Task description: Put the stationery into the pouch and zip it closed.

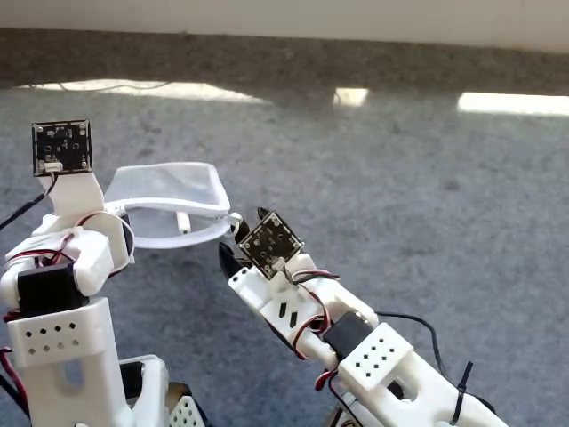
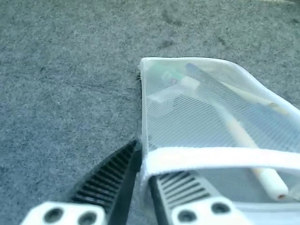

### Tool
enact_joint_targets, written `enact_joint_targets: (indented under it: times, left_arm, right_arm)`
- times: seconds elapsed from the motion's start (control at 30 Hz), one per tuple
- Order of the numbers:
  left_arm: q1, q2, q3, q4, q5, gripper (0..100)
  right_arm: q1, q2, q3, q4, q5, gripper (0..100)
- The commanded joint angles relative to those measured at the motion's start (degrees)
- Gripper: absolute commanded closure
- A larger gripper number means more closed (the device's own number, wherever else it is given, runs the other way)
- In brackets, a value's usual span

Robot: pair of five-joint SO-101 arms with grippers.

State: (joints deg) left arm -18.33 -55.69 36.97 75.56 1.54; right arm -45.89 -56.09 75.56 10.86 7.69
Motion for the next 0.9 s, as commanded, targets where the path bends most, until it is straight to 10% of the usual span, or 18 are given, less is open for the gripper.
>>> enact_joint_targets:
  times: [0.0,0.87]
  left_arm:
    - [-0.75,-1.10,-0.92,0.09,0.09,99]
    - [-0.75,-1.10,-0.84,0.09,-0.97,99]
  right_arm:
    - [0.57,-0.48,-0.84,-1.27,-0.26,74.5]
    - [2.86,3.03,-6.37,-0.84,-0.35,79.6]
